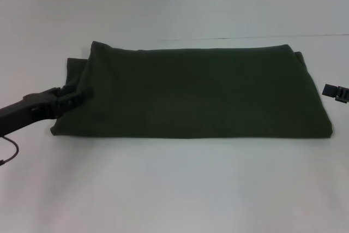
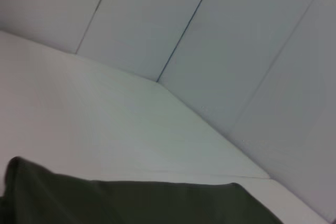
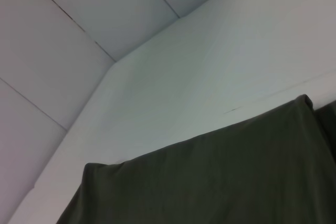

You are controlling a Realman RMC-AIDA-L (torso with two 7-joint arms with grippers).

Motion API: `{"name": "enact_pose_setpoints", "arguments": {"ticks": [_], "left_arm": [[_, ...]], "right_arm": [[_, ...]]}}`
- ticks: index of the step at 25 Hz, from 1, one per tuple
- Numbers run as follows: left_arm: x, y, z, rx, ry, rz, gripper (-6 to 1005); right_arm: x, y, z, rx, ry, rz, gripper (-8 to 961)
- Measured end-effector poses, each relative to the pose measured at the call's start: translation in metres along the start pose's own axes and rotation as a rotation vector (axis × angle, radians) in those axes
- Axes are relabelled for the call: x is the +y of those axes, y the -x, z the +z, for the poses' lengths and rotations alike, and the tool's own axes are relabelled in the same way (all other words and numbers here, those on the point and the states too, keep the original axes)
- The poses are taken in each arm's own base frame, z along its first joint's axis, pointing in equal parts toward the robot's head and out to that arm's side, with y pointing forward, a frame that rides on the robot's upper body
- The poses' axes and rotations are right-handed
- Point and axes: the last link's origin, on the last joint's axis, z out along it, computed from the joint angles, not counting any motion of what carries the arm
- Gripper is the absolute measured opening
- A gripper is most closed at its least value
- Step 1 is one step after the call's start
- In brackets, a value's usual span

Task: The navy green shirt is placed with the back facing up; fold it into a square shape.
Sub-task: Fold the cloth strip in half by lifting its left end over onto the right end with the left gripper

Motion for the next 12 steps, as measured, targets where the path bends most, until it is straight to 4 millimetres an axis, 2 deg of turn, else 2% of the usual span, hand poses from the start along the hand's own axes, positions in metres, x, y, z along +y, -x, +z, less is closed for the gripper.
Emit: {"name": "enact_pose_setpoints", "arguments": {"ticks": [12], "left_arm": [[-0.033, 0.018, 0.002, -0.070, -0.231, -0.027, 646]], "right_arm": [[-0.004, 0.007, 0.008, 0.007, -0.048, 0.038, 763]]}}
